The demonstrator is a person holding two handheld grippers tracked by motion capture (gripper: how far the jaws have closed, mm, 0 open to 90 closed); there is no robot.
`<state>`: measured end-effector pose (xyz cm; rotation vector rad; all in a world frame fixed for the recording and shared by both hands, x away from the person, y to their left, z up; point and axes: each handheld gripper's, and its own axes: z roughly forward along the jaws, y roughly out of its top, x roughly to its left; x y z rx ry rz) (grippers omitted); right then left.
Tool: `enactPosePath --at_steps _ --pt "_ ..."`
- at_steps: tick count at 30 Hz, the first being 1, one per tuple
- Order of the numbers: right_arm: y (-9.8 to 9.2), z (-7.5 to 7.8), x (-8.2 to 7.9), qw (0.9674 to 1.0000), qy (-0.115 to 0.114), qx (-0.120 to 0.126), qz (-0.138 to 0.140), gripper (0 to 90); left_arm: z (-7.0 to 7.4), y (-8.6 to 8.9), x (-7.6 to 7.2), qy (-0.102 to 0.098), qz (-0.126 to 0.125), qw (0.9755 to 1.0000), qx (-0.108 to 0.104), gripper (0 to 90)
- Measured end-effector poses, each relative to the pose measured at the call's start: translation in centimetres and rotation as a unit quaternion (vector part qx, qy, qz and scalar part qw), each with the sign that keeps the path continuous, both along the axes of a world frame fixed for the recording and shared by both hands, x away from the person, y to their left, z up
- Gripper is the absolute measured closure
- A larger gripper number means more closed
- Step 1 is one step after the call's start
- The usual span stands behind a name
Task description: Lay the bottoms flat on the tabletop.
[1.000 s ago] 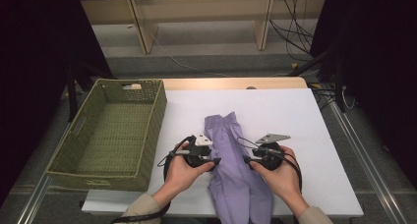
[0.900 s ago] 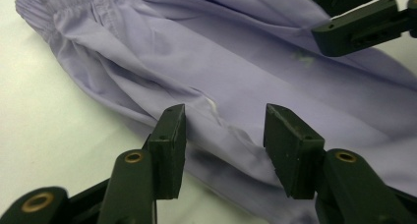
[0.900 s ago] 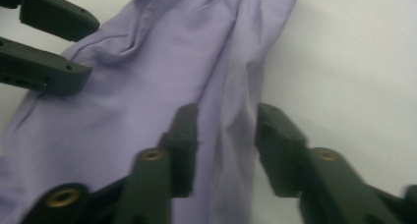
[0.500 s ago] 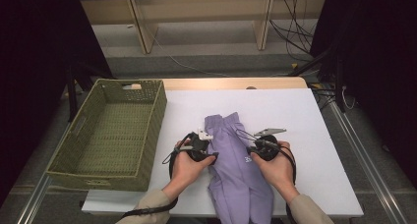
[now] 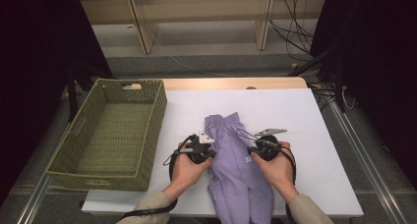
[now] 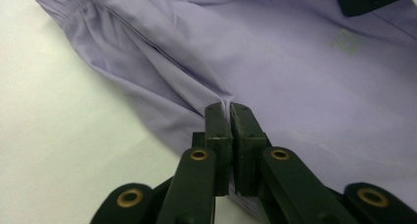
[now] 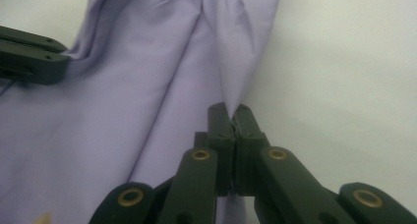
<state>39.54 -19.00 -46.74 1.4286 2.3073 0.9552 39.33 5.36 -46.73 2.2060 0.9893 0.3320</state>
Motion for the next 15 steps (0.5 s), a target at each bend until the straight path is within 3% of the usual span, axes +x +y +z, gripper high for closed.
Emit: enactPosePath --at_steps 6,15 --pt "-0.9 0.2 0.2 0.9998 -0.003 0.004 -0.021 89.6 1.8 0.9 -0.4 -0.020 0.001 0.9998 -0.008 87.5" --pt "-2.6 0.5 0.5 0.9988 -0.005 0.007 -0.049 89.6 2.6 4.0 -0.3 -0.024 0.026 0.9993 -0.006 87.4"
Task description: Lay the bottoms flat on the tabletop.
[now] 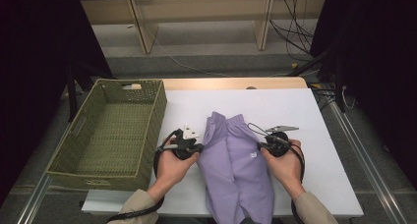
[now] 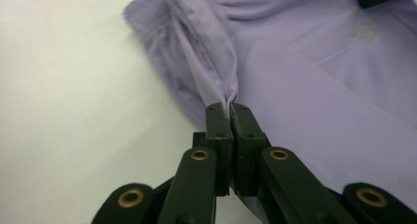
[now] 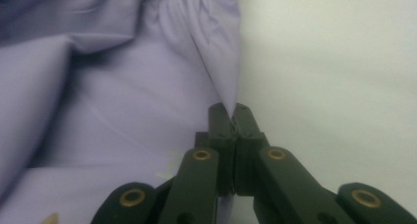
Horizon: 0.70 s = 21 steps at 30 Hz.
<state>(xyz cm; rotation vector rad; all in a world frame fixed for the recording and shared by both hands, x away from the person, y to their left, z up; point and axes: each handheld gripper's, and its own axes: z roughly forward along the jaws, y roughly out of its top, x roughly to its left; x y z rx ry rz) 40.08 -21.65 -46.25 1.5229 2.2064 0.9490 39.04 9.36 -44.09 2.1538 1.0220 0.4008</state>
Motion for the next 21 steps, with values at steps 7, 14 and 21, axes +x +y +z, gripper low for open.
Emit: enactPosePath --at_steps 7,14,21 --pt "-2.0 0.1 0.3 0.9997 0.002 0.004 -0.025 89.6 0.2 1.6 0.9 0.000 0.030 0.9995 -0.003 87.5" --pt "-4.5 0.3 0.6 0.9984 0.002 0.008 -0.055 89.6 -0.2 2.5 1.7 -0.001 0.060 0.9982 0.005 87.4" --pt "-5.9 0.1 0.7 0.9977 0.003 0.011 -0.067 87.0 -0.8 3.3 2.1 -0.002 0.084 0.9962 0.022 86.4"
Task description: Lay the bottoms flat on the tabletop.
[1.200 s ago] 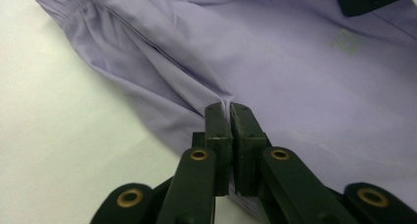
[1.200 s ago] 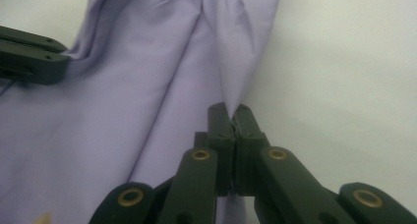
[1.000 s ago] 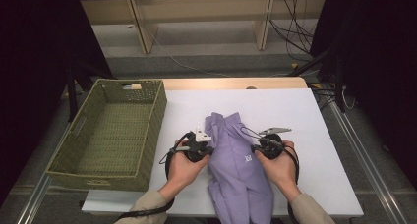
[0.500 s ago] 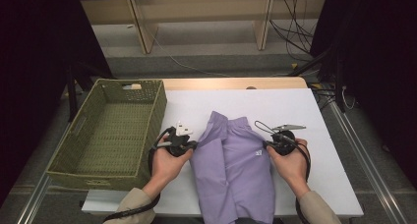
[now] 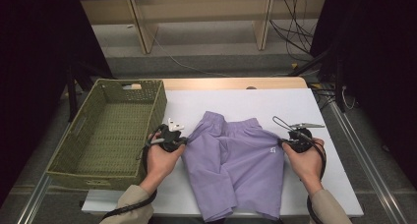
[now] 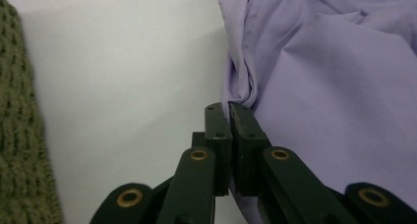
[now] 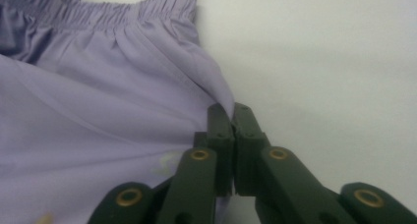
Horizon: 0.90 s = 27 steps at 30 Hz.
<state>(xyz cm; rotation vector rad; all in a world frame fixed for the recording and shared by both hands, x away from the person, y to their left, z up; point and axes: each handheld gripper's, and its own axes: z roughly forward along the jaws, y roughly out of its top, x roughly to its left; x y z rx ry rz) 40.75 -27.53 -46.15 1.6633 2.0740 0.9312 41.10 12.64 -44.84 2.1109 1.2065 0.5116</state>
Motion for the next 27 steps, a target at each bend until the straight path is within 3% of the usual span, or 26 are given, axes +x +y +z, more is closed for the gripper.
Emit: enactPosePath --at_steps 5,8,12,18,24,27 --pt "0.0 -0.2 -0.1 0.9998 0.002 -0.016 0.008 68.4 -0.1 0.3 -0.2 -0.014 0.009 0.9998 0.014 77.9" --pt "-0.2 0.4 -1.0 0.9997 0.005 -0.023 0.007 63.1 0.3 0.4 -0.7 -0.031 0.006 0.9994 0.015 69.1" --pt "-0.3 0.7 -3.0 0.9992 0.030 -0.024 0.014 59.9 0.5 -0.1 -2.1 -0.043 -0.034 0.9985 0.002 58.5" --pt "-0.4 0.3 -6.1 0.9976 0.067 -0.001 0.018 59.0 0.1 -1.6 -4.5 -0.024 -0.105 0.9941 -0.014 44.2" --pt "0.6 -0.1 -8.6 0.9947 0.097 0.000 0.034 62.5 -0.3 -2.6 -6.2 -0.015 -0.152 0.9881 -0.018 39.0" --pt "1.2 -0.4 -9.5 0.9939 0.101 0.009 0.044 65.9 -0.6 -2.9 -6.7 -0.012 -0.164 0.9863 -0.015 38.5"
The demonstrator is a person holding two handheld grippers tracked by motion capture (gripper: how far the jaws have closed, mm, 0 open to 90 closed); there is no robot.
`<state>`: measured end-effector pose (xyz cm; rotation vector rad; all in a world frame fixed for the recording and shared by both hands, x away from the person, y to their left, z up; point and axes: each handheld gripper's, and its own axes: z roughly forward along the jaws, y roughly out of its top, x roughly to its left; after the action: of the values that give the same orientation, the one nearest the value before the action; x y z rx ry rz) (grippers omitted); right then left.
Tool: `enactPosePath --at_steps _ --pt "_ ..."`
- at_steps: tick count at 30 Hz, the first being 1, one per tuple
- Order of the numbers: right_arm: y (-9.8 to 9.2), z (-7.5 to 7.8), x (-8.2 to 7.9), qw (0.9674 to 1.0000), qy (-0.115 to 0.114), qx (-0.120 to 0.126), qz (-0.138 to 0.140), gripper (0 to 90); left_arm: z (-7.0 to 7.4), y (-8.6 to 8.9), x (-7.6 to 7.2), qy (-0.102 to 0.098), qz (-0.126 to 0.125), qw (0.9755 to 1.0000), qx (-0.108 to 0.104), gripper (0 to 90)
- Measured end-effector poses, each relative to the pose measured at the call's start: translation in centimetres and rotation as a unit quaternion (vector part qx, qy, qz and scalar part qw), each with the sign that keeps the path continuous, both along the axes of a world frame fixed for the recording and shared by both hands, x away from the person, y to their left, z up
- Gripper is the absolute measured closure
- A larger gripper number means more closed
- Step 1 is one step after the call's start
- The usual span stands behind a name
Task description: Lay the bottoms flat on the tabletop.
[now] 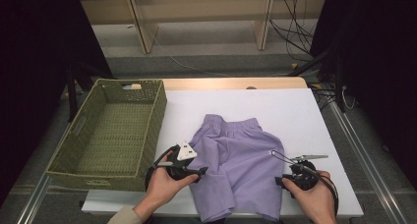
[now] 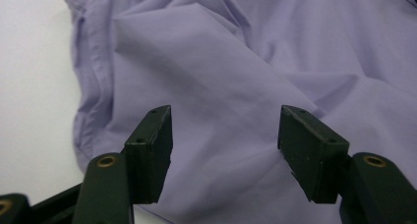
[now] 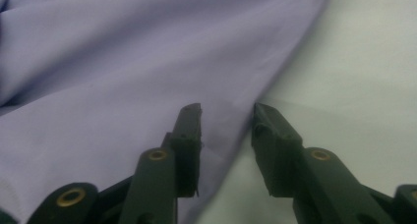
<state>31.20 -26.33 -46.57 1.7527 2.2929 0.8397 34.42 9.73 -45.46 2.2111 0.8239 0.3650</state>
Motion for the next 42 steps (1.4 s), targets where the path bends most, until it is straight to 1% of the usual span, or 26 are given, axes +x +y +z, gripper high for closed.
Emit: enactPosePath --at_steps 2,3,4,5,6,7,10,11,12,13,15,16,18,21,22,23,25,28,31,34,36,38,39,40,41,42 --pt "0.4 -0.2 -0.3 0.9999 0.002 -0.010 0.010 68.0 -0.2 -0.2 -0.2 0.000 -0.003 1.0000 -0.001 38.5" --pt "0.6 -0.2 -0.4 0.9998 -0.002 -0.019 0.009 70.1 -0.2 -0.3 -0.2 -0.001 -0.004 1.0000 0.000 38.5" --pt "0.7 -0.2 -0.4 0.9997 -0.004 -0.024 0.010 72.3 -0.2 -0.3 -0.3 -0.002 -0.005 1.0000 0.000 38.5" --pt "0.8 -0.2 -0.4 0.9998 -0.002 -0.017 0.010 74.5 -0.2 -0.4 -0.3 -0.004 -0.007 1.0000 0.000 38.6" --pt "0.8 -0.3 -0.4 0.9997 0.001 -0.018 0.015 76.4 -0.2 -0.4 -0.4 -0.005 -0.008 1.0000 0.000 38.6" --pt "0.9 -0.3 -0.5 0.9995 -0.002 -0.028 0.017 79.0 -0.2 -0.5 -0.4 -0.005 -0.009 0.9999 0.000 38.6" --pt "1.0 -0.3 -0.4 0.9991 -0.003 -0.037 0.019 84.3 -0.4 -0.8 -0.6 -0.010 -0.015 0.9998 0.000 39.4" --pt "0.9 -0.3 -0.4 0.9991 -0.004 -0.036 0.020 87.4 -0.5 -1.0 -0.7 -0.011 -0.021 0.9997 0.002 39.6" --pt "0.8 -0.3 -0.3 0.9993 -0.003 -0.029 0.022 89.6 -0.6 -1.3 -0.9 -0.011 -0.027 0.9996 0.003 39.6" --pt "0.8 -0.3 -0.3 0.9995 -0.003 -0.024 0.021 90.0 -0.7 -1.5 -1.0 -0.010 -0.033 0.9994 0.007 39.7" --pt "0.7 -0.2 -0.2 0.9991 -0.006 -0.030 0.028 90.0 -0.8 -1.8 -1.2 -0.009 -0.041 0.9991 0.011 40.1" --pt "0.6 -0.1 -0.1 0.9991 -0.006 -0.034 0.027 90.0 -0.9 -1.9 -1.3 -0.009 -0.045 0.9989 0.013 40.1" --pt "0.1 0.1 0.0 0.9991 -0.009 -0.036 0.022 90.0 -1.0 -2.0 -1.4 -0.008 -0.045 0.9988 0.017 40.6" --pt "-0.9 0.6 0.2 0.9989 -0.015 -0.044 0.009 90.0 -1.2 -2.0 -1.3 -0.004 -0.046 0.9983 0.035 42.0" --pt "-1.3 0.6 0.3 0.9991 -0.015 -0.041 0.003 90.0 -1.3 -1.9 -1.3 -0.002 -0.045 0.9981 0.041 42.5" --pt "-1.6 0.7 0.3 0.9990 -0.013 -0.043 0.002 90.0 -1.4 -1.9 -1.3 0.001 -0.046 0.9978 0.047 42.7" --pt "-2.3 0.7 0.4 0.9988 -0.008 -0.048 -0.005 90.0 -1.6 -1.8 -1.2 0.007 -0.046 0.9976 0.052 43.3" --pt "-3.0 0.7 0.6 0.9983 -0.005 -0.057 -0.014 90.0 -1.9 -1.8 -1.2 0.015 -0.047 0.9969 0.062 44.0" --pt "-3.8 0.8 0.8 0.9975 -0.008 -0.066 -0.021 90.0 -2.2 -1.8 -1.2 0.021 -0.050 0.9958 0.074 45.0" --pt "-4.7 0.9 0.9 0.9963 -0.013 -0.081 -0.029 90.0 -2.4 -1.8 -1.2 0.027 -0.056 0.9941 0.089 45.9" --pt "-5.4 0.9 1.0 0.9953 -0.012 -0.090 -0.033 90.0 -2.4 -1.7 -1.1 0.029 -0.055 0.9943 0.086 46.2" --pt "-5.8 0.8 1.0 0.9946 -0.012 -0.094 -0.041 90.0 -2.4 -1.7 -1.1 0.030 -0.054 0.9944 0.086 46.2" --pt "-5.9 0.8 1.0 0.9941 -0.015 -0.099 -0.044 89.3 -2.4 -1.6 -1.0 0.031 -0.053 0.9945 0.085 46.2" --pt "-5.8 0.9 0.9 0.9931 -0.021 -0.107 -0.043 88.0 -2.4 -1.6 -1.0 0.031 -0.053 0.9945 0.085 46.2" --pt "-5.6 1.1 0.8 0.9914 -0.030 -0.121 -0.042 84.6 -2.4 -1.6 -1.0 0.031 -0.053 0.9945 0.086 46.2" --pt "-5.4 1.3 0.8 0.9906 -0.040 -0.125 -0.038 81.5 -2.4 -1.6 -0.9 0.032 -0.053 0.9944 0.086 46.2"
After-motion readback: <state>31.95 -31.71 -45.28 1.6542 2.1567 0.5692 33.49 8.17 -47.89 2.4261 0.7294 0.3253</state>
